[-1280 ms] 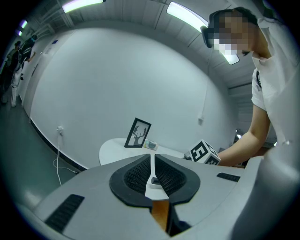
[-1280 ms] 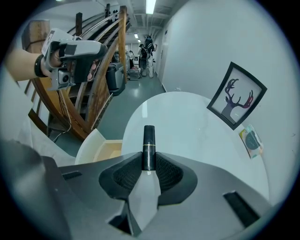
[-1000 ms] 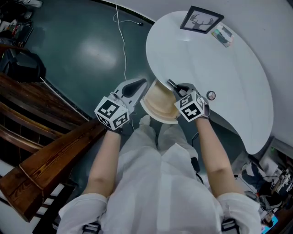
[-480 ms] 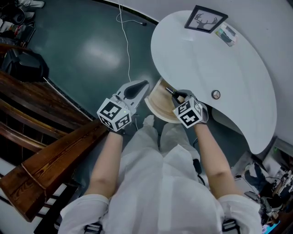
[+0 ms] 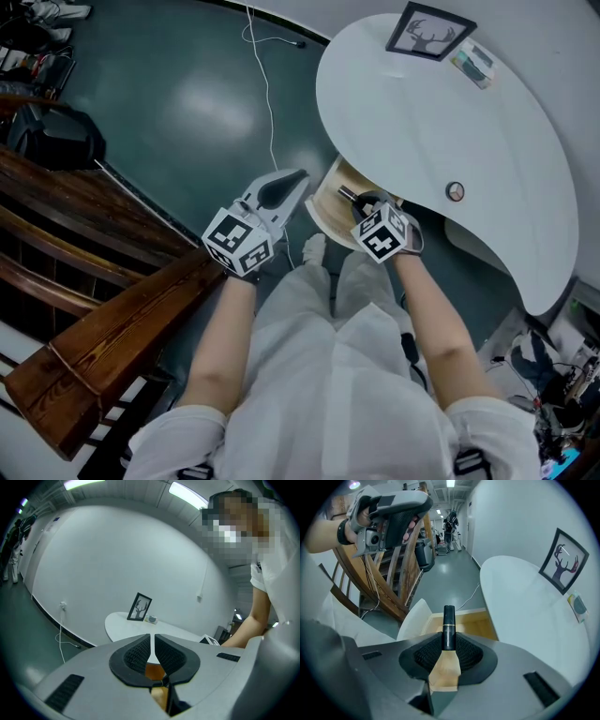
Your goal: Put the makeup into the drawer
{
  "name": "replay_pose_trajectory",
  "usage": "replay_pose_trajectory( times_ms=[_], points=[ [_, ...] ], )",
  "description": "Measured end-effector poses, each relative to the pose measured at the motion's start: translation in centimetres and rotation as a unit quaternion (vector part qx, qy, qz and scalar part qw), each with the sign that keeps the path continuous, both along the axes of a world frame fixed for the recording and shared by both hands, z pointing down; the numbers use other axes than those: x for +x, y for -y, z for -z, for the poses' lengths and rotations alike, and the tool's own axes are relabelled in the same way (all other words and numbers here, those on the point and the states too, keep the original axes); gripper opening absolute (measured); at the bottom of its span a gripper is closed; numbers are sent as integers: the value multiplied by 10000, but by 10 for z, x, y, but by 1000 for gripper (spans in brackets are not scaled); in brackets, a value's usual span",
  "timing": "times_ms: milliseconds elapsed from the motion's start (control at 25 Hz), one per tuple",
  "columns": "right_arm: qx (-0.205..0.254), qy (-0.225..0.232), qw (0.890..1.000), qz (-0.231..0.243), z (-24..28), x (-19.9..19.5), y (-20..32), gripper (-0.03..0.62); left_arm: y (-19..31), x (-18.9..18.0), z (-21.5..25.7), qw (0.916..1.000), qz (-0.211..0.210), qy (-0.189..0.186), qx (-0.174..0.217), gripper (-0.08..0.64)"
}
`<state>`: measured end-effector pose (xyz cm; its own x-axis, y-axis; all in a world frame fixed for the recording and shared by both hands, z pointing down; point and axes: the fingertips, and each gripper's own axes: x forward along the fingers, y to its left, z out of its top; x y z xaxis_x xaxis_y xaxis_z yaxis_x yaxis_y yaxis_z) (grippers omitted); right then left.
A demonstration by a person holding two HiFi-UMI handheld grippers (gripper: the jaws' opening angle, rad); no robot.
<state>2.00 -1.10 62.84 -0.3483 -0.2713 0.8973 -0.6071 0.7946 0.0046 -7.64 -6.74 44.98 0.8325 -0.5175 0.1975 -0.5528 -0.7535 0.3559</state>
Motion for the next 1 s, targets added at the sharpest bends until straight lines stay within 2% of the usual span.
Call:
replay_pose_trajectory(
  times_ms=[400,640,1000],
  points=[
    [-412,-217,9985,288,-79,-4,-3,87,1,-4,-22,9999,-68,86,-110,25],
    [-475,-356,9957,708,-117,-7,1,87,6,-1,-38,9997,-88,100,-194,25],
    [-567,-451,9935,883,-152,-10,9,87,13,1,-52,9996,-71,116,-257,25]
  ],
)
